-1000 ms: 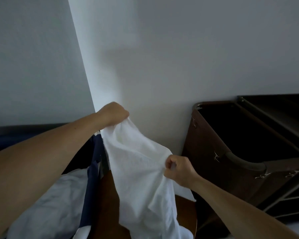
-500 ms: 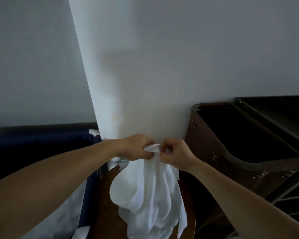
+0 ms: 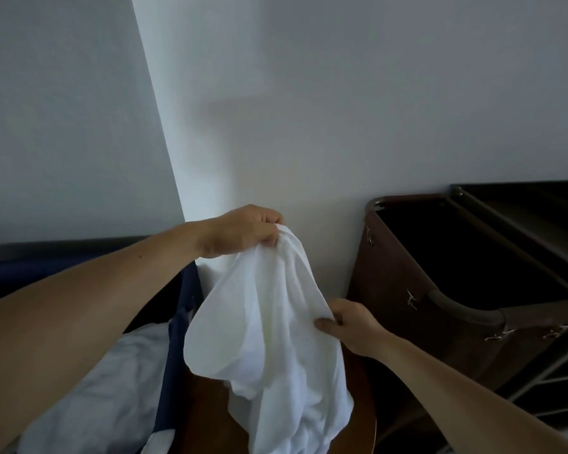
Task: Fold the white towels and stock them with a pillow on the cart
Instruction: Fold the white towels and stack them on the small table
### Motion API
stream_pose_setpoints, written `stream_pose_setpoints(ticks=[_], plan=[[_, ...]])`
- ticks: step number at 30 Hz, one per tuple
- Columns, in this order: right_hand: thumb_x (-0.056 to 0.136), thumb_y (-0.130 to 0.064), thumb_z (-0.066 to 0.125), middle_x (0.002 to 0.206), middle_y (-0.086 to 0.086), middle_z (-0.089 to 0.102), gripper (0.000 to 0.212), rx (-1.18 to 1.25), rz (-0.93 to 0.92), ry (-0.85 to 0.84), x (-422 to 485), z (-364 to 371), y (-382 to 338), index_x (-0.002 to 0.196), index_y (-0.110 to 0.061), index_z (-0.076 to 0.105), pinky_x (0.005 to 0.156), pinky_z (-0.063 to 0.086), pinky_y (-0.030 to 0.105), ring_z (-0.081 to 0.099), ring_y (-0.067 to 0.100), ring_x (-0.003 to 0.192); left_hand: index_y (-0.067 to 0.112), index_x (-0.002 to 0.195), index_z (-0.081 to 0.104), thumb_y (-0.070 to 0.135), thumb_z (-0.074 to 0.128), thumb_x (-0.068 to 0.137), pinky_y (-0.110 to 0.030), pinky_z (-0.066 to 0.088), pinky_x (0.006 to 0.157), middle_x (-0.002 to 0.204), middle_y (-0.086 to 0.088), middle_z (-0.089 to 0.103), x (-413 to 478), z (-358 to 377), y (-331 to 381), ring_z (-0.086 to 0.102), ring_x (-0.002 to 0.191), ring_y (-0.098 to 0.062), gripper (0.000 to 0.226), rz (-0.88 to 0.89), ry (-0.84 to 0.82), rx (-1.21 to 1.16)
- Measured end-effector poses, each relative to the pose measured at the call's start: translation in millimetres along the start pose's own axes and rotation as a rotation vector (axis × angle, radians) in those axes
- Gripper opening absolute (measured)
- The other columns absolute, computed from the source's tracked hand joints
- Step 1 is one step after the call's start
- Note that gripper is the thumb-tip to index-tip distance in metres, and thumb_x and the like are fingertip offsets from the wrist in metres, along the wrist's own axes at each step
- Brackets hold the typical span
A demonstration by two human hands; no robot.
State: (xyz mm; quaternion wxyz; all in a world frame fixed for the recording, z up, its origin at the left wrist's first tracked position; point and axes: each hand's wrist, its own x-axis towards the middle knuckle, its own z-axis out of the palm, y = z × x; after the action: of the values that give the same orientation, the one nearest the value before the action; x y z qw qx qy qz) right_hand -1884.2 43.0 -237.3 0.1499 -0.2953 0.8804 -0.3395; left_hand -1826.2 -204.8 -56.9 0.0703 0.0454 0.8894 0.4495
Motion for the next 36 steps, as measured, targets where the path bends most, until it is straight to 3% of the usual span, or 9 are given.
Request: stream_pose_setpoints(ticks=[5, 8, 12, 16, 20, 24, 29, 33, 36], plan=[[0.095, -0.027, 0.064, 0.078, -0.014, 0.063, 0.026, 0.003, 0.019, 0.224, 2.5, -19.4, 1.6, 0.074, -0.042, 0.061, 0.064, 0.046, 0.022, 0.060, 0.003, 0.076, 0.014, 0.060, 0.049, 0.023, 0.055, 0.070, -0.028, 0.032, 0.056, 0.060, 0.005, 0.046, -6.2, -5.3, -29.0, 0.040, 0.059, -0.015, 0.015, -0.195, -0.186, 0.489], [0.092, -0.020, 0.068, 0.089, -0.011, 0.063, 0.023, 0.027, -0.115, 0.194, 4.8, -34.8, -18.1, 0.086, -0.042, 0.062, 0.072, 0.050, 0.025, 0.062, 0.010, 0.085, 0.020, 0.094, 0.063, 0.033, 0.068, 0.077, -0.027, 0.045, 0.066, 0.092, 0.005, 0.063, -12.2, 6.1, -45.6, 0.061, 0.085, -0.016, 0.021, -0.435, -0.451, 0.848], [0.086, -0.007, 0.068, 0.087, -0.015, 0.058, 0.022, -0.064, -0.313, 0.129, 16.2, -31.9, -64.2, 0.102, -0.020, 0.075, 0.075, 0.044, 0.015, 0.058, 0.005, 0.086, 0.030, 0.136, 0.045, 0.049, 0.082, 0.073, -0.025, 0.045, 0.098, 0.128, 0.013, 0.058, -4.2, 49.7, -41.1, 0.057, 0.112, -0.006, 0.076, -0.231, -0.420, 0.487], [0.083, -0.025, 0.079, 0.088, -0.014, 0.057, 0.032, 0.025, -0.225, 0.170, 20.4, -30.9, -73.2, 0.099, -0.030, 0.052, 0.070, 0.044, 0.020, 0.055, 0.004, 0.078, 0.020, 0.107, 0.058, 0.026, 0.063, 0.095, -0.021, 0.038, 0.077, 0.100, 0.006, 0.059, 11.4, 73.2, -35.1, 0.057, 0.092, -0.012, 0.015, -0.017, -0.256, 0.490], [0.090, -0.029, 0.071, 0.095, -0.010, 0.062, 0.019, -0.043, -0.075, 0.024, 13.7, -32.7, -43.3, 0.100, -0.031, 0.055, 0.081, 0.051, 0.032, 0.060, 0.011, 0.088, 0.011, 0.106, 0.066, 0.016, 0.057, 0.092, -0.029, 0.046, 0.079, 0.100, -0.001, 0.066, 10.3, 64.1, -35.2, 0.061, 0.091, -0.017, 0.017, -0.013, -0.215, 0.389], [0.094, -0.029, 0.069, 0.094, -0.004, 0.073, 0.002, 0.164, 0.021, 0.055, 4.0, -34.0, -25.2, 0.092, -0.029, 0.070, 0.089, 0.056, 0.044, 0.069, 0.015, 0.091, 0.024, 0.081, 0.065, 0.023, 0.053, 0.079, -0.014, 0.043, 0.062, 0.075, 0.017, 0.063, 2.8, 54.7, -27.5, 0.056, 0.068, 0.000, 0.012, 0.013, -0.139, 0.172], [0.092, -0.022, 0.069, 0.086, -0.026, 0.070, 0.028, 0.078, -0.088, 0.107, 3.7, -54.6, -42.4, 0.084, -0.049, 0.068, 0.074, 0.052, 0.016, 0.065, -0.002, 0.083, 0.025, 0.096, 0.054, 0.022, 0.065, 0.087, -0.017, 0.039, 0.061, 0.089, 0.010, 0.055, -1.3, 44.1, -39.5, 0.053, 0.077, -0.006, 0.015, -0.186, -0.317, 0.594], [0.090, -0.015, 0.071, 0.079, -0.037, 0.064, 0.033, 0.015, -0.213, 0.121, 9.2, -57.6, -65.1, 0.091, -0.047, 0.067, 0.071, 0.045, 0.005, 0.060, -0.014, 0.082, 0.024, 0.126, 0.048, 0.035, 0.072, 0.086, -0.023, 0.047, 0.082, 0.112, 0.011, 0.057, 2.9, 61.3, -30.0, 0.057, 0.102, -0.013, 0.048, -0.099, -0.218, 0.386], [0.085, -0.026, 0.075, 0.081, -0.030, 0.064, 0.026, 0.002, -0.248, 0.173, 13.2, -55.1, -72.4, 0.090, -0.048, 0.062, 0.066, 0.044, 0.007, 0.060, -0.013, 0.080, 0.017, 0.127, 0.058, 0.027, 0.058, 0.095, -0.038, 0.047, 0.098, 0.121, -0.001, 0.064, 6.4, 73.5, -22.1, 0.060, 0.110, -0.021, 0.034, -0.078, -0.198, 0.301]])
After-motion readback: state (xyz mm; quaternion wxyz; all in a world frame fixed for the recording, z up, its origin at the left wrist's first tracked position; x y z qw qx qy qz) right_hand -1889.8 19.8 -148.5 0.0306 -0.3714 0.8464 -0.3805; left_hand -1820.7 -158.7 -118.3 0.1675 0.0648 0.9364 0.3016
